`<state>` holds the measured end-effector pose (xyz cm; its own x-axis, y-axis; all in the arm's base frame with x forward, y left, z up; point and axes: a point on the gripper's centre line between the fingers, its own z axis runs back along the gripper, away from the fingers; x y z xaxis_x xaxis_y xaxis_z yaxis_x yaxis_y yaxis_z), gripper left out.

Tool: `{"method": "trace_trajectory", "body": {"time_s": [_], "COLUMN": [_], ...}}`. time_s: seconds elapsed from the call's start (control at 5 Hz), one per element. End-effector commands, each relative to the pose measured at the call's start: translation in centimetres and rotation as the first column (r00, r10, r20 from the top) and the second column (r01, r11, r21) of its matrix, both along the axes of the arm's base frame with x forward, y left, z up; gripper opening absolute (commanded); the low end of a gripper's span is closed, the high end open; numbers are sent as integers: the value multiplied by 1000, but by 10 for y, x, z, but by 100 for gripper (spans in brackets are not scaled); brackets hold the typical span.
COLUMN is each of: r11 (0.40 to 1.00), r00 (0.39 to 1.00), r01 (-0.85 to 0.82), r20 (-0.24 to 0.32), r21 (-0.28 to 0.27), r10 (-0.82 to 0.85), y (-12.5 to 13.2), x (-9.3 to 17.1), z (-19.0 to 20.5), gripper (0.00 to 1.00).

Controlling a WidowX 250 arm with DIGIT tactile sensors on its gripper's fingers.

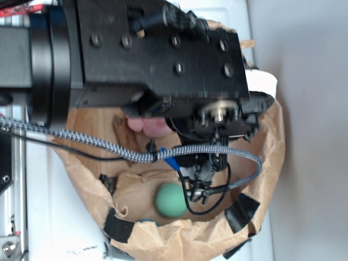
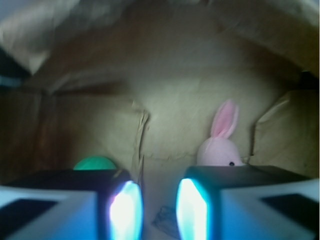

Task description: Grab the pink bunny.

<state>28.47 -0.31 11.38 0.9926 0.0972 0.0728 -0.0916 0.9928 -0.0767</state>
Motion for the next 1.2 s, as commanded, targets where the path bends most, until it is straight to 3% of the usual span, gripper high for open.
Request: {"method": "trace_trajectory", "body": {"time_s": [0.0, 0.4, 0.6, 0.8, 1.0], "r11": [999, 999, 996, 989, 987], "r00": [995, 998, 999, 994, 994], "r01": [-46, -29, 51, 112, 105], "r20": [93, 58, 11, -2, 18], "r21": [0, 45, 68, 100, 118], "r10": [46, 27, -52, -112, -108], "y": [23, 41, 37, 28, 24], "x": [16, 20, 7, -11, -17], "z": [-16, -45, -63, -80, -90], "gripper": [100, 100, 100, 100, 13]}}
